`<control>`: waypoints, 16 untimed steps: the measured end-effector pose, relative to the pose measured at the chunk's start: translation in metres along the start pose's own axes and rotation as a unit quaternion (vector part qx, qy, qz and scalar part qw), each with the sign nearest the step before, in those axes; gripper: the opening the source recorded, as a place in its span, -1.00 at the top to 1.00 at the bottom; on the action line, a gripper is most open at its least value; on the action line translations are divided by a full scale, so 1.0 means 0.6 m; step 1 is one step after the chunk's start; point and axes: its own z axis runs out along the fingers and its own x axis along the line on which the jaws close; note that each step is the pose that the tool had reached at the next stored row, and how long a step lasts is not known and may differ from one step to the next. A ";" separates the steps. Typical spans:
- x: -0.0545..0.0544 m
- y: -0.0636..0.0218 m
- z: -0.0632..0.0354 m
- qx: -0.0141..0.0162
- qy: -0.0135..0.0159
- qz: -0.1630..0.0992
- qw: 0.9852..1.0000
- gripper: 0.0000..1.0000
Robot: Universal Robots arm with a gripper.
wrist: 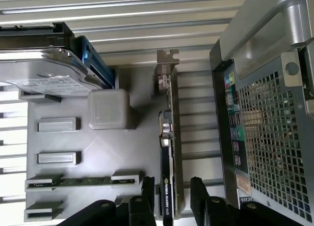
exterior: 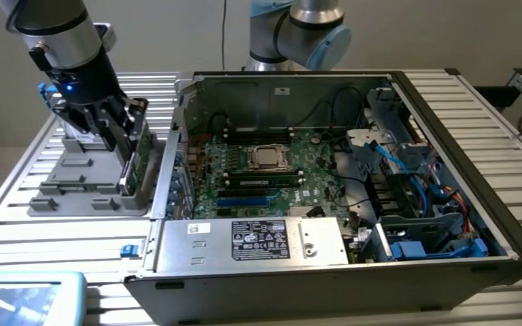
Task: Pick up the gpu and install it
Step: 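Pick up the gpu and move the gpu toward the slot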
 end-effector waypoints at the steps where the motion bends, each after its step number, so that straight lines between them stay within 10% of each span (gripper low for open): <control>1: 0.000 0.000 0.003 0.000 0.000 0.001 1.000 0.13; 16: -0.002 -0.002 0.049 -0.006 -0.001 0.016 1.000 0.13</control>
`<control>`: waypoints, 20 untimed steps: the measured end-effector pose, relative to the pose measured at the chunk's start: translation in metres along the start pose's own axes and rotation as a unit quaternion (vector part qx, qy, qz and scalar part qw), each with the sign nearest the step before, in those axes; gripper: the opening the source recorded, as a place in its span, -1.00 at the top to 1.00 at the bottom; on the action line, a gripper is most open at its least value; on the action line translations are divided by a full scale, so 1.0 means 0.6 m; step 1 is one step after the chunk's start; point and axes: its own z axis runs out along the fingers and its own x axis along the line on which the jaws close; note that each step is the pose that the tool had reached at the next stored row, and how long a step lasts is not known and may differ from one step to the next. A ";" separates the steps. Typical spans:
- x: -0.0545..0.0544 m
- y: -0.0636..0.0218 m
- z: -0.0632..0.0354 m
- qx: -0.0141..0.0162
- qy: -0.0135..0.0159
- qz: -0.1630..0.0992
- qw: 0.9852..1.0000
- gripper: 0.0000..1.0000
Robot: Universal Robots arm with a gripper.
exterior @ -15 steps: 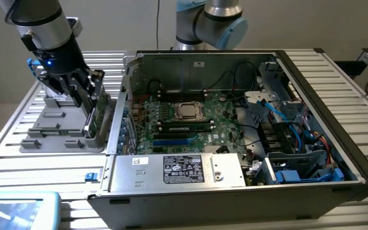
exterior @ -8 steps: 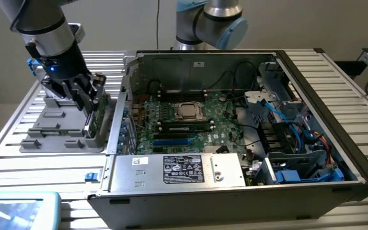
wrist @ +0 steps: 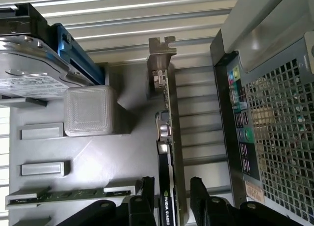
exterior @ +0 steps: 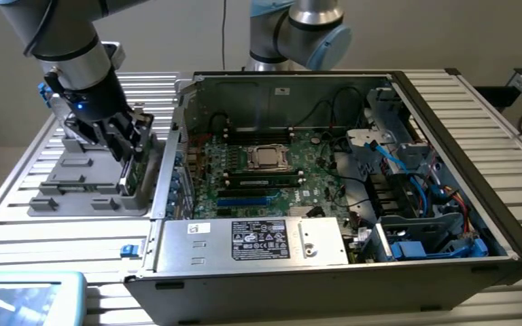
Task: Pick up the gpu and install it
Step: 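Pick up the gpu and move the gpu toward the slot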
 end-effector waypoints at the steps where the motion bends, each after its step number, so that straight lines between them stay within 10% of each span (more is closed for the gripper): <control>1: 0.000 0.001 0.003 0.000 0.000 0.001 1.000 0.13; 20: 0.001 0.001 0.029 -0.008 0.003 -0.006 1.000 0.13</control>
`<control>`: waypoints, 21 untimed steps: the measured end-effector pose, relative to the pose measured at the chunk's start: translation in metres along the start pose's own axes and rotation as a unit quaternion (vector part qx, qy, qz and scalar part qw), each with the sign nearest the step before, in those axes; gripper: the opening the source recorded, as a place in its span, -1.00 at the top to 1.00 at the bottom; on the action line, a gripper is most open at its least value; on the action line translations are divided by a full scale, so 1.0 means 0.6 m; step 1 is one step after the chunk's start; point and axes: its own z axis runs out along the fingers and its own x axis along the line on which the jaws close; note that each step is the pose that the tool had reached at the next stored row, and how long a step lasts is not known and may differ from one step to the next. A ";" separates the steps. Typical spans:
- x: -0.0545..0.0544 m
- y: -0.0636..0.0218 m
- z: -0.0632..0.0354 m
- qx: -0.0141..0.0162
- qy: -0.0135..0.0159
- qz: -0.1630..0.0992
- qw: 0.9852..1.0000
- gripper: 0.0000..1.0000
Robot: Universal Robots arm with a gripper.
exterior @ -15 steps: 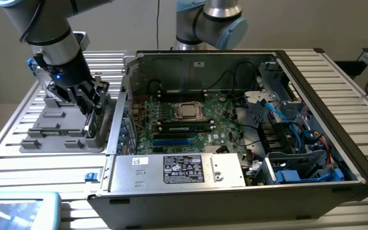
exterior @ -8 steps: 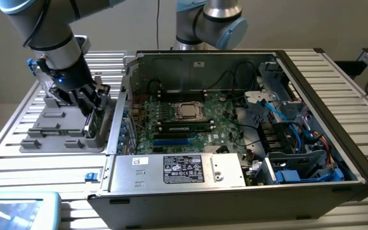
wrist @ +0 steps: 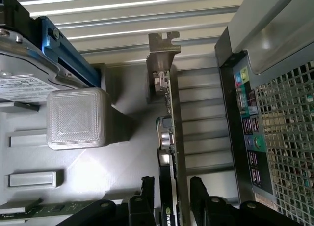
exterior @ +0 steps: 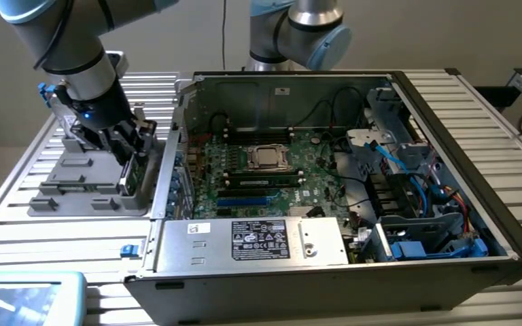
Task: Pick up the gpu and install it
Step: 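Pick up the gpu and move the gpu toward the slot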
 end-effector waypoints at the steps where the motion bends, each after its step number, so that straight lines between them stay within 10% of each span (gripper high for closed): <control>1: 0.000 0.000 0.000 0.000 0.001 -0.004 1.000 0.13; 21: 0.001 0.006 0.015 -0.002 0.005 -0.037 0.999 0.13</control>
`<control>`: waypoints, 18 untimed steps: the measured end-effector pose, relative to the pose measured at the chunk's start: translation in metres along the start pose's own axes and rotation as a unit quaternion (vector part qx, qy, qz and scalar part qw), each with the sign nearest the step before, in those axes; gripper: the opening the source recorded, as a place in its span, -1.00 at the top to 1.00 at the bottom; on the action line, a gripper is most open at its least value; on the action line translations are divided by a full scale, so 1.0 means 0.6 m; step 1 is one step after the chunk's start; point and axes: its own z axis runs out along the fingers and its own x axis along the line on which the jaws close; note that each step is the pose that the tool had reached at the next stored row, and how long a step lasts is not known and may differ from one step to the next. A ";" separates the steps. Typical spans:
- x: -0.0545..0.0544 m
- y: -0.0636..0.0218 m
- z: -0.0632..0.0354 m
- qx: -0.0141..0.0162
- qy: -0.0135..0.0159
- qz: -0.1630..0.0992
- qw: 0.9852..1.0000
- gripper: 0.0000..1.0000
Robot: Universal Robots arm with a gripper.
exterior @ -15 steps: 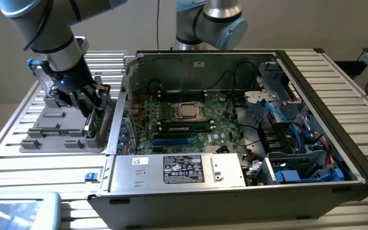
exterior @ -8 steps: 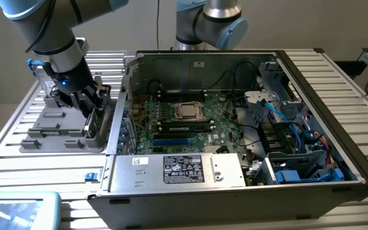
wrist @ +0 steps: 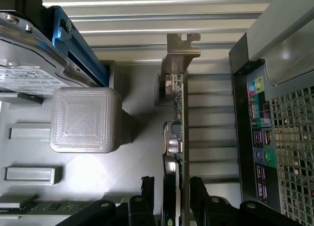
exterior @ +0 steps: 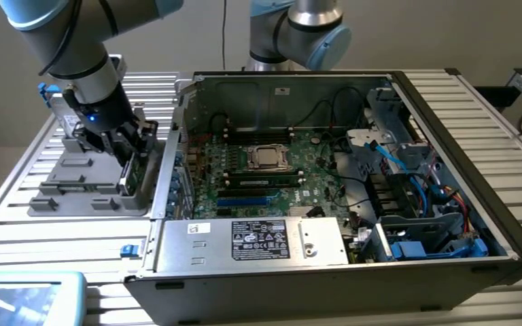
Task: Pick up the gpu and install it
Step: 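Pick up the gpu and move the gpu toward the slot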
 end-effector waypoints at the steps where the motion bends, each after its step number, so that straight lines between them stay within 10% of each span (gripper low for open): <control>1: 0.000 -0.001 0.000 -0.001 0.000 0.000 1.000 0.13; 10: 0.000 -0.008 0.002 -0.010 0.004 0.001 1.000 0.13; 18: -0.006 -0.009 0.006 -0.011 0.006 0.001 1.000 0.18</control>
